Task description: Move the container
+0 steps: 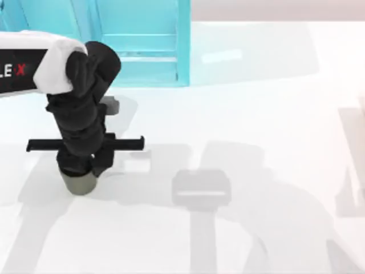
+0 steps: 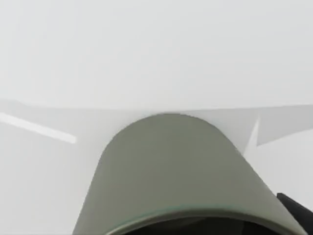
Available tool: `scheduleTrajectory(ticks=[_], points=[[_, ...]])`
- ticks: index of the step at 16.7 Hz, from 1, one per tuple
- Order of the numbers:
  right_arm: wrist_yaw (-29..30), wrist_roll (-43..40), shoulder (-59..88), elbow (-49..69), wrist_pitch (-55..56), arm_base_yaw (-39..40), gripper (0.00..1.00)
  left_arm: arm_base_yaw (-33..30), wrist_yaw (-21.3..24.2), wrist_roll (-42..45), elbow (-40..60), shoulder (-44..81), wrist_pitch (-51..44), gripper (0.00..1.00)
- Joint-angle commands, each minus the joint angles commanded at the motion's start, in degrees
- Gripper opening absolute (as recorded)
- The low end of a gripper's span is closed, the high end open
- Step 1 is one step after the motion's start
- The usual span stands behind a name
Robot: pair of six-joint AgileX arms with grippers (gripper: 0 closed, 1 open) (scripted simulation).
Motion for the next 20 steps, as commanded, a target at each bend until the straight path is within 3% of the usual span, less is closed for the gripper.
scheduleTrajectory(ticks=[5,15,20], points=[[0.0,0.0,0.0,0.0,0.0,0.0,1.0,5.85,0.32,5.64,2.47,0.35,-2.26,0.0],[0.0,0.0,0.0,0.0,0.0,0.0,1.0,41.26,2.82,41.55,14.26,-0.13,-13.15,0.0],[0.0,0.0,0.0,0.0,0.0,0.0,1.0,49.7,3.63,49.7,16.42,-0.25,-16.53,0.0]])
